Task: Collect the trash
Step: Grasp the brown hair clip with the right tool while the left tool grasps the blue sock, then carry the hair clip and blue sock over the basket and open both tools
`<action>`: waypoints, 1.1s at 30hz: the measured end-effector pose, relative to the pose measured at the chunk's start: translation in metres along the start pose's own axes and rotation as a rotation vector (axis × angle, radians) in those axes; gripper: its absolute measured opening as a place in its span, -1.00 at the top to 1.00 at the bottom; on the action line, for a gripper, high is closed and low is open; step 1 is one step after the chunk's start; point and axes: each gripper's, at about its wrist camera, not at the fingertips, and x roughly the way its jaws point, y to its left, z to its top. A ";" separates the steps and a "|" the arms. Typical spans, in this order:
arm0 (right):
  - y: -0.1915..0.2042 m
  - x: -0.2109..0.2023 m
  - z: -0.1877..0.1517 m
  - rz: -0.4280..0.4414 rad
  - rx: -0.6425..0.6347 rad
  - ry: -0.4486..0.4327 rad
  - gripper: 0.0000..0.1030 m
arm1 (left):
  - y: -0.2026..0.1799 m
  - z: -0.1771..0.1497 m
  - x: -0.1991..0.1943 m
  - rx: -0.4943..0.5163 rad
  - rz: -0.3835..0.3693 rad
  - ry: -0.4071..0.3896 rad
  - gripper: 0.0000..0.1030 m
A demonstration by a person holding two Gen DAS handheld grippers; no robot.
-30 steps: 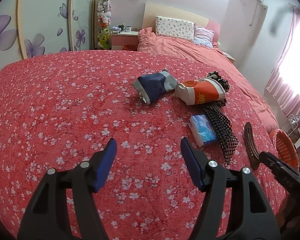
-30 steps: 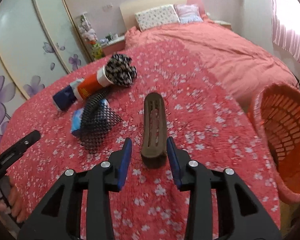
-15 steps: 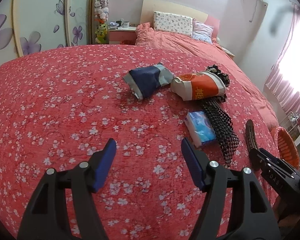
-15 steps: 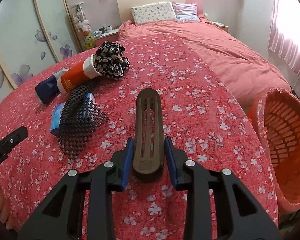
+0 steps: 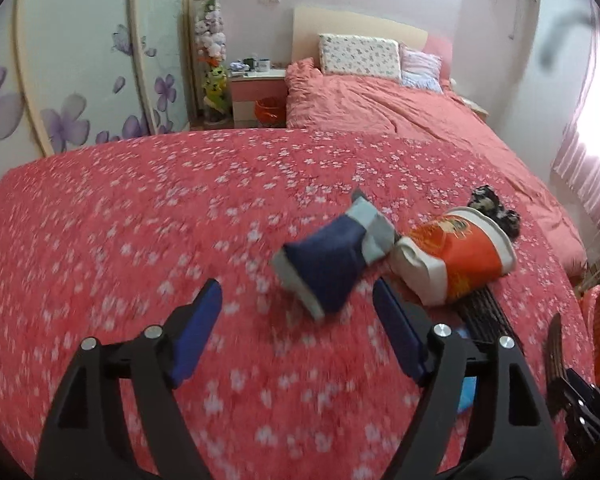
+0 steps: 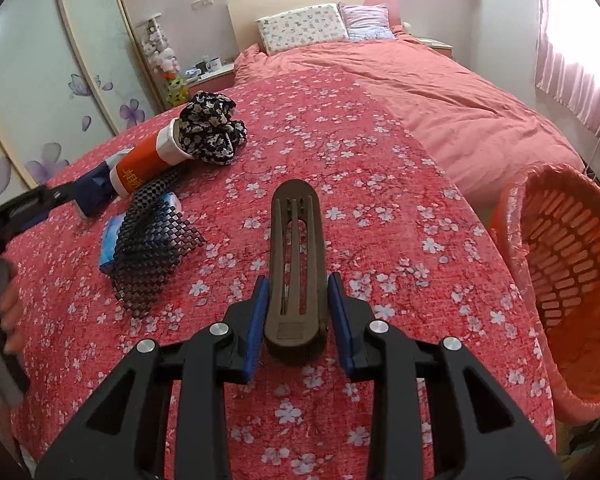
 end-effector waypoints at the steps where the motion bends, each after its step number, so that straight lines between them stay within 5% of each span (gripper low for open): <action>1: 0.000 0.000 0.000 0.002 -0.001 0.000 0.40 | -0.003 0.004 0.006 0.021 0.007 0.003 -0.49; 6: -0.003 -0.002 0.000 0.009 -0.004 0.002 0.40 | -0.013 0.015 0.032 0.100 -0.005 0.048 -0.46; 11: -0.003 -0.002 0.000 0.004 -0.007 0.003 0.40 | -0.017 0.015 0.047 0.109 -0.056 0.089 -0.12; 19: 0.000 -0.004 -0.001 -0.005 -0.021 0.011 0.39 | -0.015 0.016 0.059 0.021 -0.099 0.136 0.00; 22: 0.002 -0.005 -0.001 -0.002 -0.026 0.012 0.40 | -0.015 0.013 0.056 0.019 -0.104 0.128 0.33; 33: 0.001 -0.027 -0.002 0.023 -0.014 -0.047 0.40 | 0.014 0.006 0.010 -0.035 -0.085 0.052 0.43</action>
